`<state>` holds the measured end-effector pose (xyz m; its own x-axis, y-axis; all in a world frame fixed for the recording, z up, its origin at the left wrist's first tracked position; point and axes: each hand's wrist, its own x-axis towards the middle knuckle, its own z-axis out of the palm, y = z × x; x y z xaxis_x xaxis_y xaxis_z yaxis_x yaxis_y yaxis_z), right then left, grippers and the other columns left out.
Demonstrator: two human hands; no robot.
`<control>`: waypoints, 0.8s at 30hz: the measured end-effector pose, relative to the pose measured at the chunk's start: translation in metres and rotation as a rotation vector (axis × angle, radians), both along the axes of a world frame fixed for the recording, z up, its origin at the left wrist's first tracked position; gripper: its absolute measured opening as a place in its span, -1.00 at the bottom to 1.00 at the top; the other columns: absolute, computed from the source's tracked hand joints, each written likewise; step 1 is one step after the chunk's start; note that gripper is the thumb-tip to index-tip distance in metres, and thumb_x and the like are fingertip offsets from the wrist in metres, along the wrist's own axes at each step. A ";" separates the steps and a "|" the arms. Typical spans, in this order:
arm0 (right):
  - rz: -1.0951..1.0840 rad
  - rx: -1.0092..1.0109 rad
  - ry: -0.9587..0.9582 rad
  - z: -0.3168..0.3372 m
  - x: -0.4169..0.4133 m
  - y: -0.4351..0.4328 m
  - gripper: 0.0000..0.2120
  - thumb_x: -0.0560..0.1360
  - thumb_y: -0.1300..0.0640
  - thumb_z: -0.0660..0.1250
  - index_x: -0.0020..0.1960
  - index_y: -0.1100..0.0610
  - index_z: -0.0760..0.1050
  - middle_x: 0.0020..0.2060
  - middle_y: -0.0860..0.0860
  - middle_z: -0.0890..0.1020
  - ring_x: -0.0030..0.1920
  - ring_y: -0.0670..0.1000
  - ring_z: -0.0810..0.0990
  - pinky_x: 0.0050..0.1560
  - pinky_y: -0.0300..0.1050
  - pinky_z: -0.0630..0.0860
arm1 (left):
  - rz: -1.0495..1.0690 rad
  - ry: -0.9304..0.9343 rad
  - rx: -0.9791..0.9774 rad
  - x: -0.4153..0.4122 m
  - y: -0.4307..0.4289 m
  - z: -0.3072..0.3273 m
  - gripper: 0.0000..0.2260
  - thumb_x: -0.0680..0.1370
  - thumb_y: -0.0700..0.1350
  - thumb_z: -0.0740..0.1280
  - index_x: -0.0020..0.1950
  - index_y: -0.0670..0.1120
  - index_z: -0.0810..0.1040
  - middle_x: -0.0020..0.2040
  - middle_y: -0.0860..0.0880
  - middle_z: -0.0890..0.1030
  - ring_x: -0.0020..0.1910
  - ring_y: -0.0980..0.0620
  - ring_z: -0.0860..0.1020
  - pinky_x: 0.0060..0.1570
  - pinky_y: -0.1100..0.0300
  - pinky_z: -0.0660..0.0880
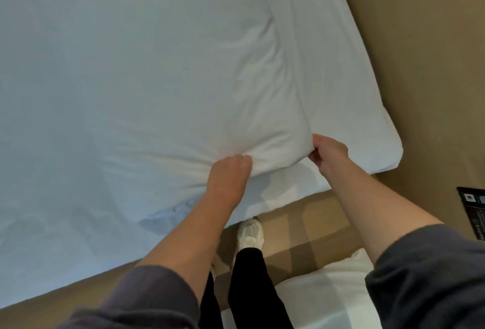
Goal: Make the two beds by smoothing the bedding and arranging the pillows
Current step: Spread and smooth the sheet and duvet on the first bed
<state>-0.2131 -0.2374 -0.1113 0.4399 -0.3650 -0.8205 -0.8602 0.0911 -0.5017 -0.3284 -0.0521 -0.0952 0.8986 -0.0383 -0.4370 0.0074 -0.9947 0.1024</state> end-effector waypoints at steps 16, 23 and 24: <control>1.049 -0.418 -0.275 0.063 0.029 0.118 -0.14 0.48 -0.41 0.15 0.58 0.05 -0.02 0.52 0.09 0.20 0.48 0.18 0.25 0.42 0.21 0.23 | 0.683 -0.191 -0.229 -0.047 0.131 0.042 -0.61 0.58 0.01 0.27 0.37 -0.08 0.38 0.35 -0.06 0.39 0.29 -0.11 0.37 0.18 -0.01 0.35; 0.999 -0.587 -0.336 0.028 0.072 0.162 -0.62 0.61 -0.13 0.09 0.13 0.18 0.41 0.04 0.13 0.54 0.06 0.21 0.51 -0.03 0.02 0.41 | 1.333 -0.158 -0.496 -0.036 0.222 -0.009 -0.12 0.48 0.31 0.30 0.60 -0.05 -0.07 0.58 -0.13 0.02 0.55 -0.12 0.08 0.46 -0.05 0.11; 1.009 -0.611 -0.407 0.026 0.072 0.165 -0.68 0.64 -0.05 0.06 -0.06 0.19 0.40 -0.16 0.10 0.52 -0.08 0.20 0.49 -0.17 -0.01 0.33 | 1.398 -0.170 -0.534 -0.034 0.226 -0.016 -0.11 0.48 0.34 0.29 0.60 -0.05 -0.08 0.58 -0.15 0.04 0.55 -0.13 0.08 0.47 -0.05 0.10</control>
